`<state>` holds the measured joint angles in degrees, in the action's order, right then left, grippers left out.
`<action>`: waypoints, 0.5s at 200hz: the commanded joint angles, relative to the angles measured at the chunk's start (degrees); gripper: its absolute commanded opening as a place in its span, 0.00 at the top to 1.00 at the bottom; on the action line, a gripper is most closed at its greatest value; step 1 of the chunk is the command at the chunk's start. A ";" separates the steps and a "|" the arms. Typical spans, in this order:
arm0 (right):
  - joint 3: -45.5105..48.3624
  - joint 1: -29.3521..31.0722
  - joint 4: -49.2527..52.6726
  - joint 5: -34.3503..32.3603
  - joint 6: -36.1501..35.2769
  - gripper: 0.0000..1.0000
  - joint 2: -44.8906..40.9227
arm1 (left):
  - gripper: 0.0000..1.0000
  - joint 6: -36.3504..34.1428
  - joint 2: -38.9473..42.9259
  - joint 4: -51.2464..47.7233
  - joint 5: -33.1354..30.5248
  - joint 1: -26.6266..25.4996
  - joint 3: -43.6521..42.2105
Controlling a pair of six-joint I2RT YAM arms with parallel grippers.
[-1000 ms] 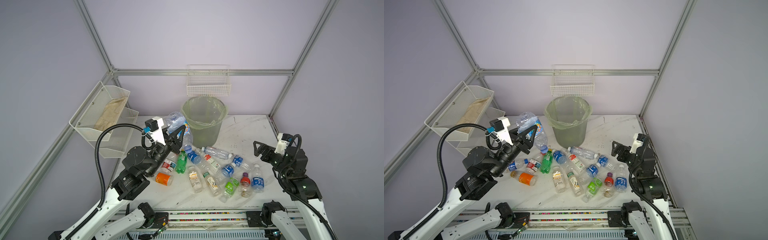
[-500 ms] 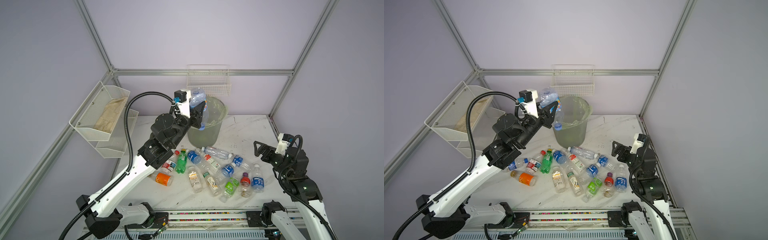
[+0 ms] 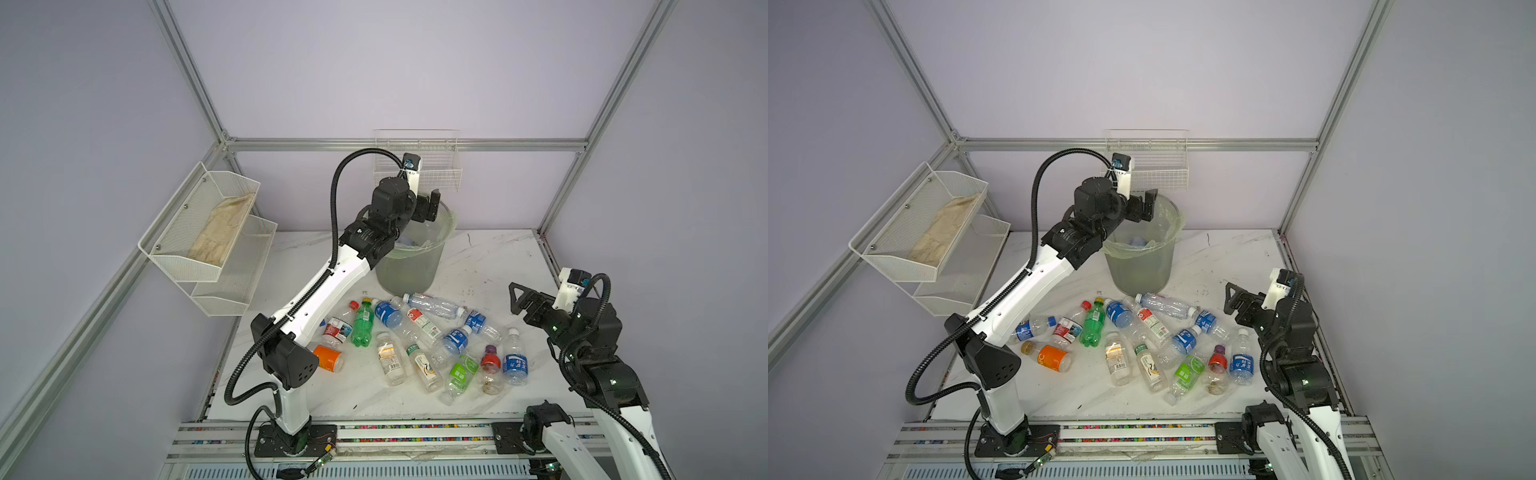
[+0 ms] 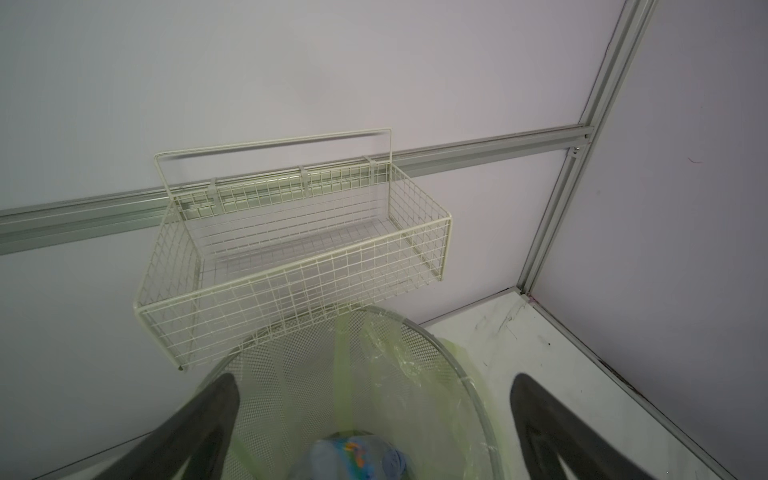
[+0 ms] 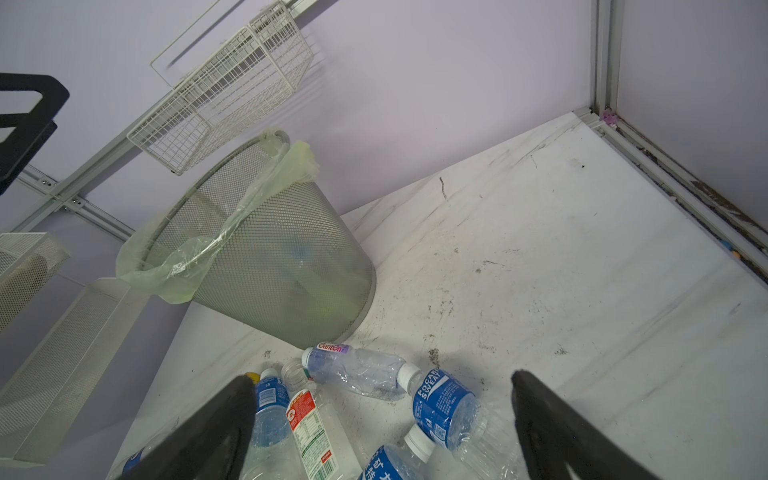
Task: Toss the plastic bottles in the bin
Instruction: 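Open the left gripper to drop the bottle into the wastebasket, then withdraw the left gripper back toward the bottle pile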
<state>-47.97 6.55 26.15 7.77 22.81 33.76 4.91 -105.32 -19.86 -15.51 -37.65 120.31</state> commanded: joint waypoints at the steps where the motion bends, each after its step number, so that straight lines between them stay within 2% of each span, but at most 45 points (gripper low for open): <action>1: -0.29 0.12 -0.30 0.49 -0.13 0.03 0.38 | 0.00 0.10 8.95 4.84 0.83 -0.48 -0.69; 52: -0.42 0.13 -0.31 0.82 -0.48 0.03 1.09 | 0.00 0.61 16.89 5.44 2.12 -1.41 -6.23; 100: -0.51 0.13 -0.27 2.30 -0.72 0.03 1.83 | 0.00 2.19 29.90 6.85 1.83 -2.77 -21.87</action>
<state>-47.97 6.55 26.15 8.82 22.63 35.14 5.63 -80.12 -13.72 -14.09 -39.59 106.43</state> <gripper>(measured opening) 0.974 0.996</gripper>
